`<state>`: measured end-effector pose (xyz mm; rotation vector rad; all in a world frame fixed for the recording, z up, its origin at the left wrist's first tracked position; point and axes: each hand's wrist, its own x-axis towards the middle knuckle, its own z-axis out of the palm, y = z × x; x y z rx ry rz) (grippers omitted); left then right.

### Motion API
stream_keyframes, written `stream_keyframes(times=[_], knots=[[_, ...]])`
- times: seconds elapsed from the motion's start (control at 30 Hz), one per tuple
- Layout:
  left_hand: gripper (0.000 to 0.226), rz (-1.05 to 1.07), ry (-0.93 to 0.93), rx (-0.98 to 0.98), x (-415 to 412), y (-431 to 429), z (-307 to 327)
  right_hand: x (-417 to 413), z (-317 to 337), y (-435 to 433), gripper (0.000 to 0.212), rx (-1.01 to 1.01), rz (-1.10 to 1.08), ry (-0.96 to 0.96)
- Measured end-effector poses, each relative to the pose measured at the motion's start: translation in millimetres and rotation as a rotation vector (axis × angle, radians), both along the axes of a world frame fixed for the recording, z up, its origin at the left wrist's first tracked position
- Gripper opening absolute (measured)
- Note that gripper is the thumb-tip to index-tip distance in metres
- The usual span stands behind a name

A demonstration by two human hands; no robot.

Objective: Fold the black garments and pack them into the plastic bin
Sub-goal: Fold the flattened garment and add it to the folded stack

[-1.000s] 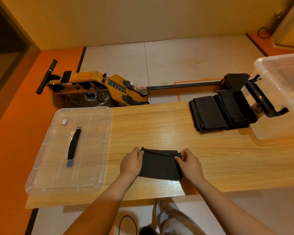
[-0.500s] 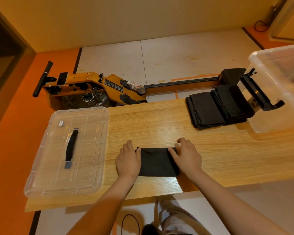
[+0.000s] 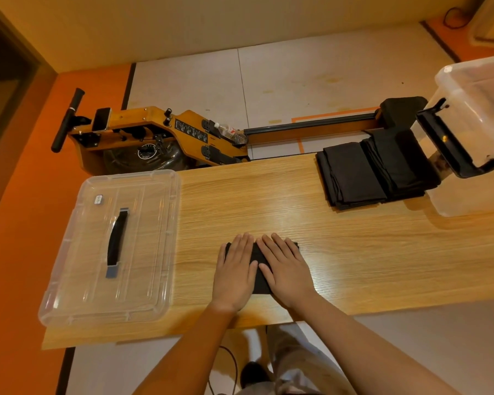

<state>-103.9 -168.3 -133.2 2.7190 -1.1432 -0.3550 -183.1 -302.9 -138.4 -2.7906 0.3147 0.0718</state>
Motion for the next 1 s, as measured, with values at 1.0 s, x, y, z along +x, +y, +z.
stream_keyframes(times=[1.0], knots=[[0.014,0.165,0.837,-0.480,1.0,-2.1,139.3,-68.5,135.4,-43.0,0.012,0.516,-0.073,0.037]])
